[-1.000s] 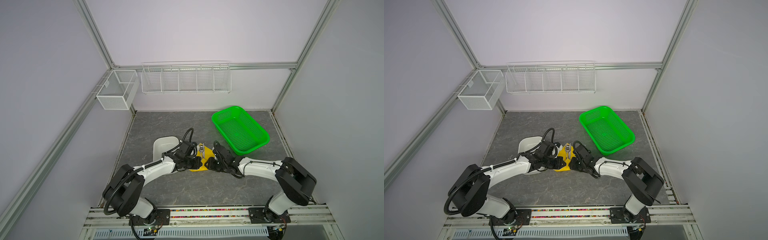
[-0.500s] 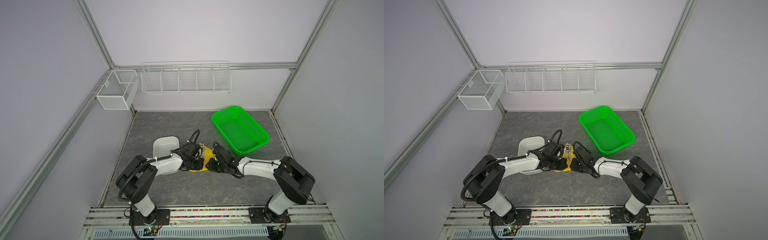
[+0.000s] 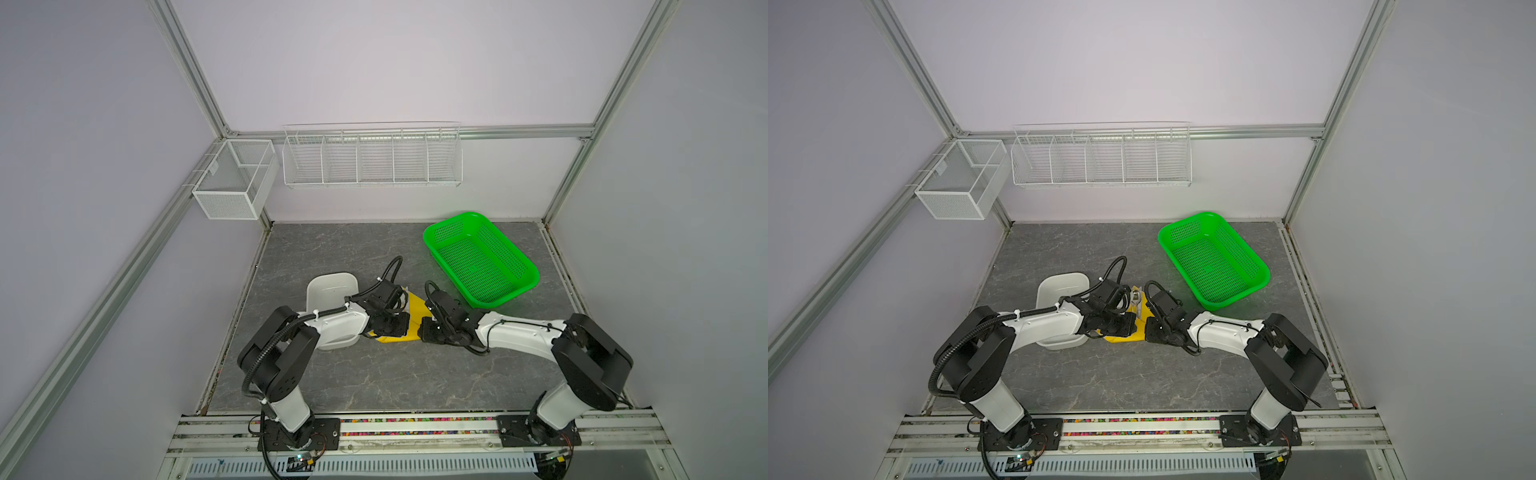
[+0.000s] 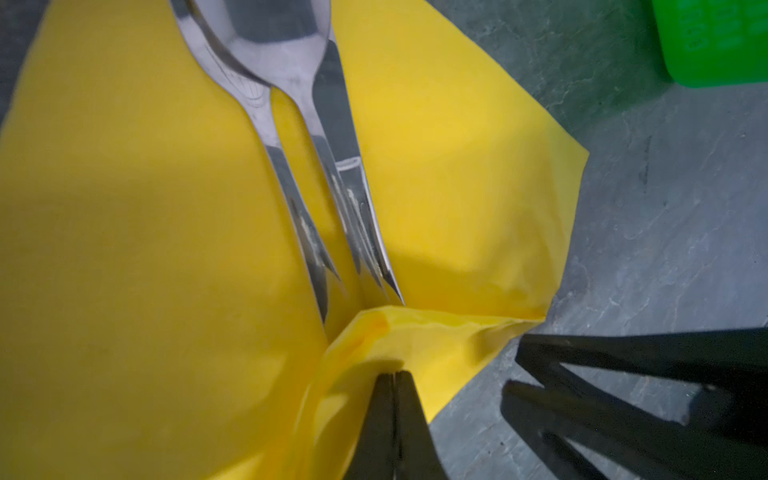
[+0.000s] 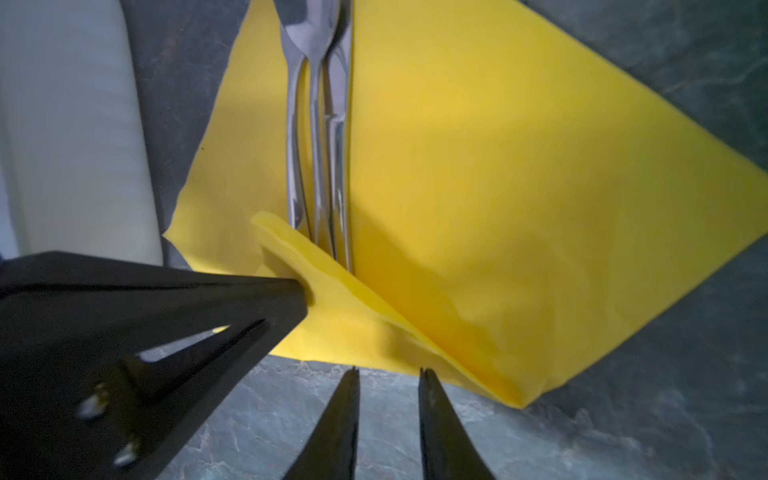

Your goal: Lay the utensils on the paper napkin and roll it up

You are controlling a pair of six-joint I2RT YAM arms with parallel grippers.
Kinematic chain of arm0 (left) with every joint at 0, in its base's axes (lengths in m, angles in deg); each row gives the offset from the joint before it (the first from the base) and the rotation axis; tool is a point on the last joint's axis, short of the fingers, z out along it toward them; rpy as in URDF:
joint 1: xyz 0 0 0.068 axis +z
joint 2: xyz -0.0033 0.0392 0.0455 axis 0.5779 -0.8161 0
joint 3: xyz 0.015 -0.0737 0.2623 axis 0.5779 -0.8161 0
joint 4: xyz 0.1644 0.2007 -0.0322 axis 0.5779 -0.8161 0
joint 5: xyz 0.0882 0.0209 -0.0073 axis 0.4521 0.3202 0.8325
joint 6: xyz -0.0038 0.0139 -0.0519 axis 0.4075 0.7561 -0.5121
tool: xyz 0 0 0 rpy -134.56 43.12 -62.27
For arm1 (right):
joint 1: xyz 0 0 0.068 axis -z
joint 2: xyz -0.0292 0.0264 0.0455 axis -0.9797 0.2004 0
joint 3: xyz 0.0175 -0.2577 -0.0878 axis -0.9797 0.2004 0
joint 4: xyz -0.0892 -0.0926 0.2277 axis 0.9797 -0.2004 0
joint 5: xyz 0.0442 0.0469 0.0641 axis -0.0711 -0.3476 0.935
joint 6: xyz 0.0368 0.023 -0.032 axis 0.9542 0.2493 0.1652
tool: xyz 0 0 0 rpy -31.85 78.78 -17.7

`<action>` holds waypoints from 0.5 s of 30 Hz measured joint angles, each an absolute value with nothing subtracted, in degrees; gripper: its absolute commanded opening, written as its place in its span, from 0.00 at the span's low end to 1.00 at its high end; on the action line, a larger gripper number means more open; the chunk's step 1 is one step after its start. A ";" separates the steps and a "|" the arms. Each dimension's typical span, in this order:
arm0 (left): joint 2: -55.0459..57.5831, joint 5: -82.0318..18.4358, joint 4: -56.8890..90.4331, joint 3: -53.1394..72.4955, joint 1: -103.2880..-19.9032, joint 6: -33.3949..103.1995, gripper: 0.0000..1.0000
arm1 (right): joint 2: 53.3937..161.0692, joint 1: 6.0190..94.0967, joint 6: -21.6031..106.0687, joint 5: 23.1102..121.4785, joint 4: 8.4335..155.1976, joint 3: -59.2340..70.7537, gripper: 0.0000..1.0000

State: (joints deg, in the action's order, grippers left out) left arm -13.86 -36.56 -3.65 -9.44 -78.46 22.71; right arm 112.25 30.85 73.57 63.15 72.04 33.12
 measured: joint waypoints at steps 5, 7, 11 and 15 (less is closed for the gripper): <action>-14.30 -36.10 -4.49 -9.31 -78.46 22.89 0.03 | 113.91 30.85 72.43 63.15 71.69 29.76 0.22; -14.50 -35.92 -4.57 -9.24 -78.46 22.89 0.03 | 115.22 30.89 72.21 63.15 71.49 28.80 0.22; -14.54 -35.92 -4.90 -9.13 -78.46 22.89 0.03 | 117.67 31.04 72.00 63.15 70.24 28.07 0.20; -14.54 -35.97 -4.94 -9.07 -78.46 22.91 0.05 | 119.26 31.11 72.02 63.15 68.87 28.07 0.20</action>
State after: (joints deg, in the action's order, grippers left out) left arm -14.54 -35.97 -4.94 -9.07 -78.46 22.91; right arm 119.26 31.11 72.02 63.15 68.87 28.07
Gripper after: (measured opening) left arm 0.047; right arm 0.202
